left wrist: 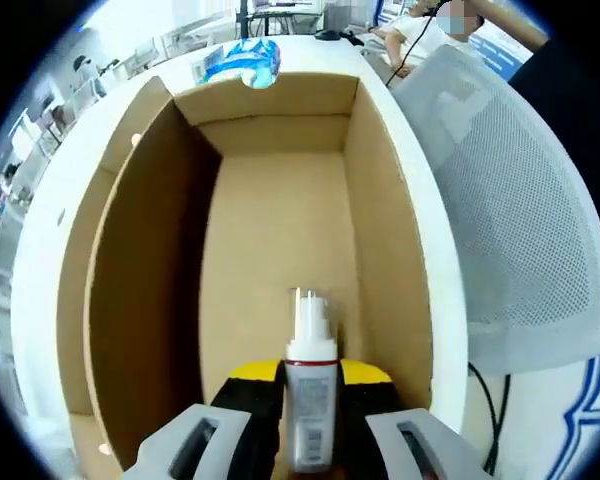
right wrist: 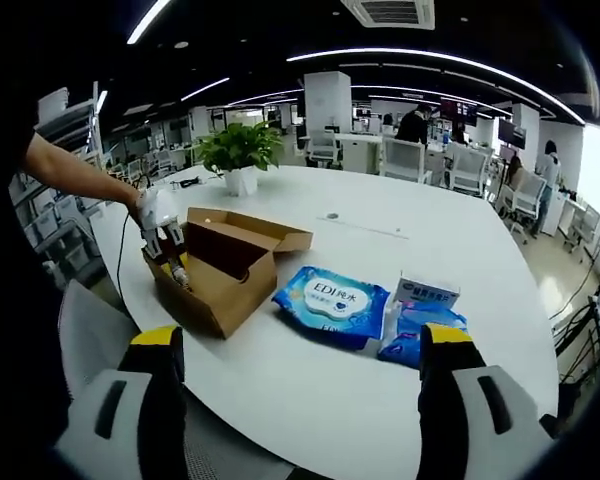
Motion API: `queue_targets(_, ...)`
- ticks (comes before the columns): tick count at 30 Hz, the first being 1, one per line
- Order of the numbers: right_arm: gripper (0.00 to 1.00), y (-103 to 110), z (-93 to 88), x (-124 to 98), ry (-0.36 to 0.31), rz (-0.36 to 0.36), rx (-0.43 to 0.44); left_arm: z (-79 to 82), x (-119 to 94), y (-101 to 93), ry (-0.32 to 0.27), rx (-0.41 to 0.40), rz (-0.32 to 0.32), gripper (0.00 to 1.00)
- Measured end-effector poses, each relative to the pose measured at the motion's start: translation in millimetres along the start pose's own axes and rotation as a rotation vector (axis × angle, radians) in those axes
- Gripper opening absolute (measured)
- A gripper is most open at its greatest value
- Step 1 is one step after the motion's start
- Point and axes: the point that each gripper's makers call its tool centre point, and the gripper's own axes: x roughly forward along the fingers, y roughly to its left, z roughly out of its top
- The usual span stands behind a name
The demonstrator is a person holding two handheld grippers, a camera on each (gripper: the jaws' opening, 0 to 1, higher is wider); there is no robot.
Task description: Operate the shoe box by opening the lid, removing the specified soft item, and placing it in the target area until the item is outside and the box remains undamaged.
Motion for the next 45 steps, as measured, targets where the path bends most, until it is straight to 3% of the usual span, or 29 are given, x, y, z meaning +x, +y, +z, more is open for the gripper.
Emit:
queue_targets(21,0.89,12.8,20.3,12.7,-0.044,0.062,-0.041,41.8,-37.4,1.8,-0.159,-0.016,0.077,0.20)
queue_targets(36,0.83,32.3,32.9,24.4,-0.076,0.131,-0.058,66.5,-70.9,11.2,-0.356,-0.135,0.186,0.20)
queue_targets(45,0.80,43.0,40.5,33.5,-0.092,0.171,-0.065,90.0,-85.3,4.2,-0.463,-0.166,0.211,0.20)
